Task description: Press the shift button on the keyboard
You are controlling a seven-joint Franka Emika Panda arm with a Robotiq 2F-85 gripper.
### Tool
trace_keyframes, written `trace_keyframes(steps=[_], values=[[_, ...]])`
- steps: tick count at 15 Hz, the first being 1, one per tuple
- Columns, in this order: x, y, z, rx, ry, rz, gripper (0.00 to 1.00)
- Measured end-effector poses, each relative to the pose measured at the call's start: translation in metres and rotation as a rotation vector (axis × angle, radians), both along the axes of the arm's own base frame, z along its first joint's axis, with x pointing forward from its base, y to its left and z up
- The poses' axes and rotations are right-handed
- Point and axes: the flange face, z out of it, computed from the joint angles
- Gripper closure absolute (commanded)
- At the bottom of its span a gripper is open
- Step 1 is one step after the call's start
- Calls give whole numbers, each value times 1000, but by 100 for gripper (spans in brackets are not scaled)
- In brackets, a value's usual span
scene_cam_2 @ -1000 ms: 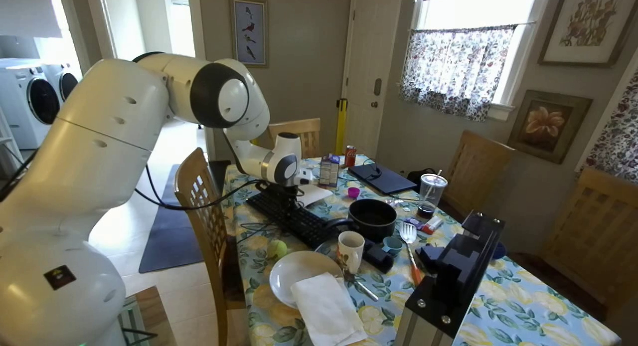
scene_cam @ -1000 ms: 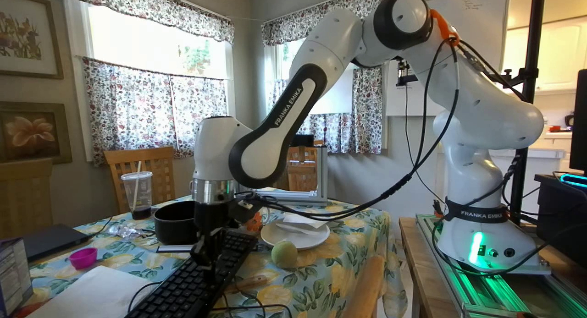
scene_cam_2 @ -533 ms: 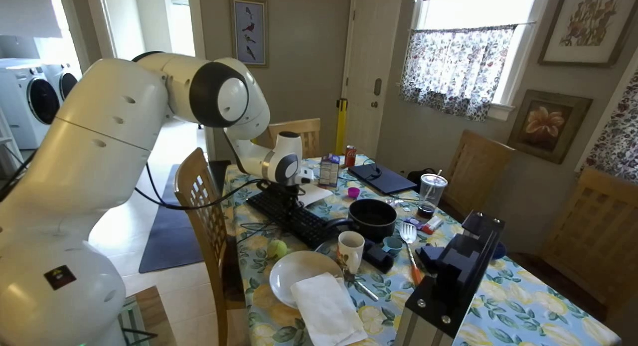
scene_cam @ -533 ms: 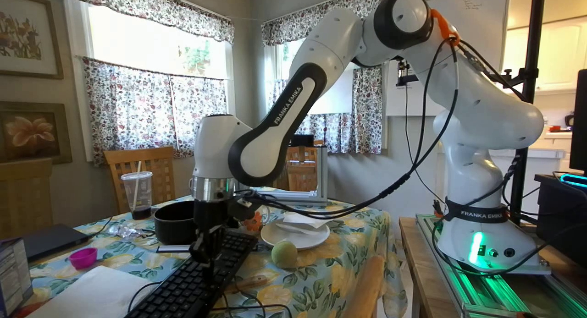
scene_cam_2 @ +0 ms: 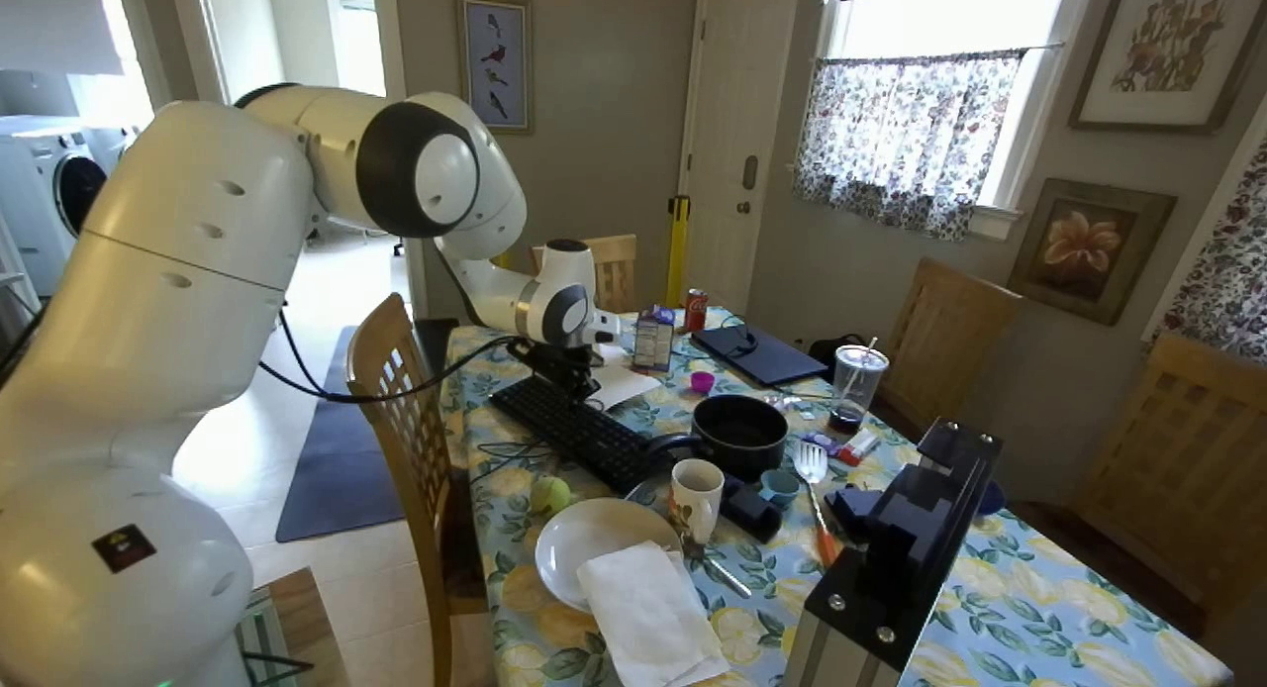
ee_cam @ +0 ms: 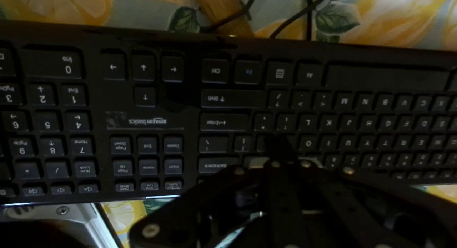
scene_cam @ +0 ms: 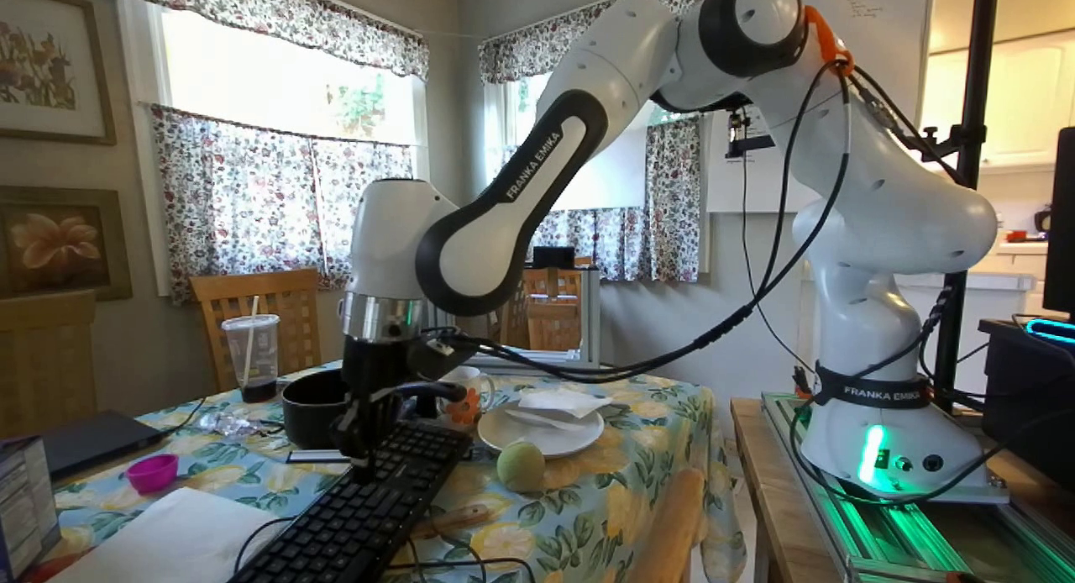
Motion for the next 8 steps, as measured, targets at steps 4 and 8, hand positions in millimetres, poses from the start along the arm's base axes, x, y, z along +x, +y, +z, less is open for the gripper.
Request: trace_keyframes(steps=[4, 8], values=[[-12, 13, 36, -10, -21, -14, 47], [-36, 21, 77, -51, 17, -39, 19]])
